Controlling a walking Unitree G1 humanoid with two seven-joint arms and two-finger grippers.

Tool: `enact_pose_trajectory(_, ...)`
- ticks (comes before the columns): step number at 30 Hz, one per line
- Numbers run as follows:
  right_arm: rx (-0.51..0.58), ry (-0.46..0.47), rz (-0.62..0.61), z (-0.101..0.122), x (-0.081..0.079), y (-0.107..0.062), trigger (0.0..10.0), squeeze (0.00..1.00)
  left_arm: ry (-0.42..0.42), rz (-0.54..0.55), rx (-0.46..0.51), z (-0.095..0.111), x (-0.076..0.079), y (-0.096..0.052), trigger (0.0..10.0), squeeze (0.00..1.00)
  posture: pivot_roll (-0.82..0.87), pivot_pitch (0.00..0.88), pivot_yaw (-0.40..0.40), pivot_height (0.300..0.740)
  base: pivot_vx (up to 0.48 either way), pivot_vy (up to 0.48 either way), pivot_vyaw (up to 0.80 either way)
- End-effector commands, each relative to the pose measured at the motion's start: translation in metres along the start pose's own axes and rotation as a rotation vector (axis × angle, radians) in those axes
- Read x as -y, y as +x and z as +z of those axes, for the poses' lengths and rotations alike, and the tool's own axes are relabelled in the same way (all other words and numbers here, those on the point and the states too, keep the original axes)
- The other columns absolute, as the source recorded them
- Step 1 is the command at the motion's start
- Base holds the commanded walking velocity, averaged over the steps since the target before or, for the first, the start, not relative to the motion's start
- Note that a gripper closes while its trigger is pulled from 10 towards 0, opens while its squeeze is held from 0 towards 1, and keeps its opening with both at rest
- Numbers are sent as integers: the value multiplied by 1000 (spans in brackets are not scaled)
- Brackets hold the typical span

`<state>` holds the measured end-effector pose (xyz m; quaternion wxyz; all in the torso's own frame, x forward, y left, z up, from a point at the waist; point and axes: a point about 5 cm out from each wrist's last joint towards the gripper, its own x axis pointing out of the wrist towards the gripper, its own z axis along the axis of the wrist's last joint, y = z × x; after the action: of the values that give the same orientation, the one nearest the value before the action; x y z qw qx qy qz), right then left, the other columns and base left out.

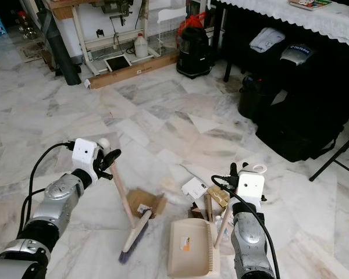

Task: Sweep floor

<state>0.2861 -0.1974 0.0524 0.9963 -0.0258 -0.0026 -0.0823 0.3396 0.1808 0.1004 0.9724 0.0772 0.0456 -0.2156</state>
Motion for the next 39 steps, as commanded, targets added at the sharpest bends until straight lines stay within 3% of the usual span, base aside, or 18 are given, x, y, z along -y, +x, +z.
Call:
enact_pose_trajectory(1,18,1,-2,5,1,2,10000,0,41,-34,-60,-5,-5,-8,10000,0,-36,81,6,740,0,0,0)
enact_pose_trajectory(4,17,1,-1,5,1,3,10000,0,84,-61,-87,-4,-15,-22,10000,0,-31,82,6,740,0,0,0)
enact_pose_trajectory(13,14,1,7,5,-1,5,10000,0,144,-167,-137,9,-25,-51,10000,0,-14,81,2,740,0,0,0)
enact_pose_trajectory(15,14,2,10,5,-2,5,10000,0,151,-111,-101,19,-32,-51,10000,0,-14,80,2,740,0,0,0)
enact_pose_trajectory(18,14,4,11,5,-3,5,10000,0,154,25,-14,36,-47,-47,10000,0,-14,80,2,740,0,0,0)
enact_pose_trajectory(19,14,4,11,5,-3,5,10000,0,154,25,-14,36,-47,-47,10000,0,-14,80,2,740,0,0,0)
enact_pose_trajectory(20,12,4,11,5,-3,5,10000,0,166,104,46,47,-53,-44,10000,0,-16,80,2,740,0,0,0)
enact_pose_trajectory(26,13,3,8,5,-2,3,10000,0,232,309,194,76,-64,-41,10000,0,-26,78,5,740,0,0,0)
enact_pose_trajectory(31,14,5,8,4,-2,3,10000,0,157,301,274,80,-53,-31,10000,0,-34,76,8,740,0,0,0)
enact_pose_trajectory(34,15,5,9,5,-3,2,10000,0,100,290,296,73,-45,-22,10000,0,-39,75,7,740,0,0,0)
enact_pose_trajectory(35,18,3,9,5,-3,3,10000,0,41,289,312,65,-37,-11,10000,0,-58,76,6,740,0,0,0)
enact_pose_trajectory(39,23,2,2,6,-1,2,10000,0,-19,283,308,56,-28,-1,10000,0,-66,77,3,740,0,0,0)
